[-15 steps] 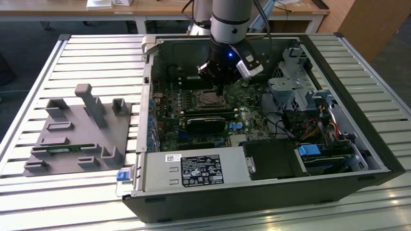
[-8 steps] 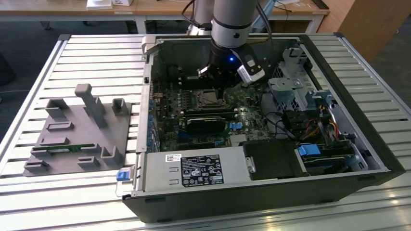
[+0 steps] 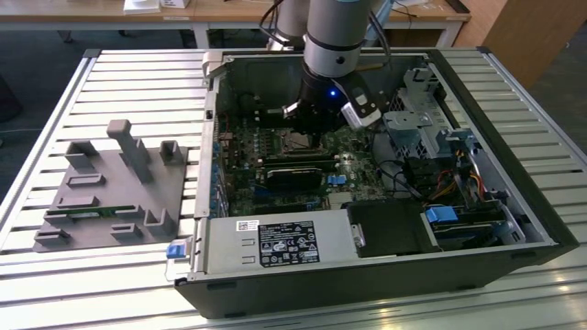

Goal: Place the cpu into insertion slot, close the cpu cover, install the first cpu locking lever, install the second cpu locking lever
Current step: 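Install the second cpu locking lever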

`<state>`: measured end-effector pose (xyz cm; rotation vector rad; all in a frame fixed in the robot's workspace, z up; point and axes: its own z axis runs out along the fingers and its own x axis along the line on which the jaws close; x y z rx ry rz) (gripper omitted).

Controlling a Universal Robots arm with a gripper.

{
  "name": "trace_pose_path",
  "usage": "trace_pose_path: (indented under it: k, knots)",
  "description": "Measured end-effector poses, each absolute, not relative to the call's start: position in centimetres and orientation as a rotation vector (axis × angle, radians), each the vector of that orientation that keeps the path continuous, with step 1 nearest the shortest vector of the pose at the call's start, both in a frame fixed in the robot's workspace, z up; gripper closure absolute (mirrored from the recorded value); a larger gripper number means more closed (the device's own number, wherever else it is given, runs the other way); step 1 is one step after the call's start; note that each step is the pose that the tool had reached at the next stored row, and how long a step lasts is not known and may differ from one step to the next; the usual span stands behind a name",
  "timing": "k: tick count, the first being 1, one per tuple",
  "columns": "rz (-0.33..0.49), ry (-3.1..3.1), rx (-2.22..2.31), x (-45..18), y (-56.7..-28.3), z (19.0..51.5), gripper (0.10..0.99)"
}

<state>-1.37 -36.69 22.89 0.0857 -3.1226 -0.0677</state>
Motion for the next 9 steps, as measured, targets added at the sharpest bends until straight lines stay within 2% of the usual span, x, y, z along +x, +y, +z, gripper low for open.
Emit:
trace_pose_path:
  k: [9]
  knots:
    - [-0.072, -3.123, 0.086, -4.5, -36.9, 22.8, 0.98]
